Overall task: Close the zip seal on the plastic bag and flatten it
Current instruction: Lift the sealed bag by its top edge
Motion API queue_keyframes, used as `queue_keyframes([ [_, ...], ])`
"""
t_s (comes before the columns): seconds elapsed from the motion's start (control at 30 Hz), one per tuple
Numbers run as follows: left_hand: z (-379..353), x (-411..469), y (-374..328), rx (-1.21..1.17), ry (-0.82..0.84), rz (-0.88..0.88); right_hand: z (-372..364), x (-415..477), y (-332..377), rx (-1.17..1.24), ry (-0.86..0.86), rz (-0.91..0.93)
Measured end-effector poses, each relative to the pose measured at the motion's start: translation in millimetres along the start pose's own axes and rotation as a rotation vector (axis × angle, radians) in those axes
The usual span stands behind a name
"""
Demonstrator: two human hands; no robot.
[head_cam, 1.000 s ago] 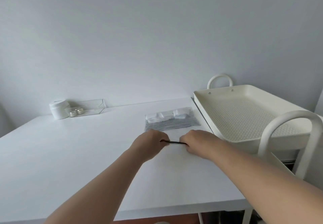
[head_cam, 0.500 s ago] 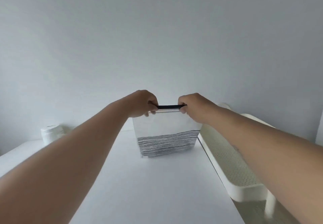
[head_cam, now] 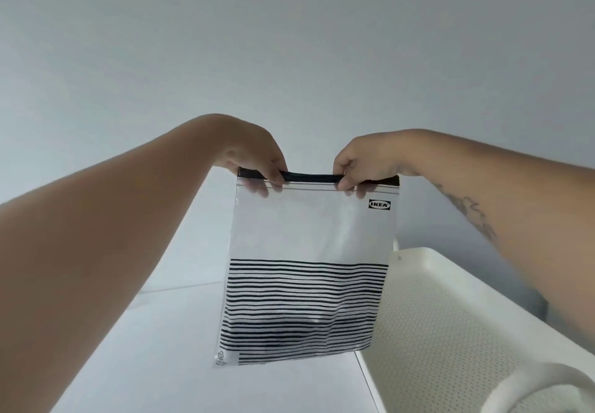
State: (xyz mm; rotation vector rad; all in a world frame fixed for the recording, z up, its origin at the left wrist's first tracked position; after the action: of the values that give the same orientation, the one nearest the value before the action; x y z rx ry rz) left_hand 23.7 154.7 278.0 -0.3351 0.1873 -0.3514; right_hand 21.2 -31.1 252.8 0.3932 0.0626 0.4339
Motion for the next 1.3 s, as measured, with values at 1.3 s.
queue_keyframes([
  [1.3,-228,172,-60,0.089,-0.114,-0.231,-102,-8,-267,0.026,-0.122,-0.228],
])
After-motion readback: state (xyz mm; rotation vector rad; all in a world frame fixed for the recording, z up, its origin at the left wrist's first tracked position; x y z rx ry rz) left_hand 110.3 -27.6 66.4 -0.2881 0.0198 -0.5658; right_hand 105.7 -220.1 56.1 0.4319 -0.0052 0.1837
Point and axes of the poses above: each hand's wrist, its own x-axis towards the middle knuckle, its own z-axis out of the back of the hand, y = z × x, the point moved 5 cm from there along x, towards the middle knuckle, and after that the axes turned 6 degrees about y, right-handed, at the moved point
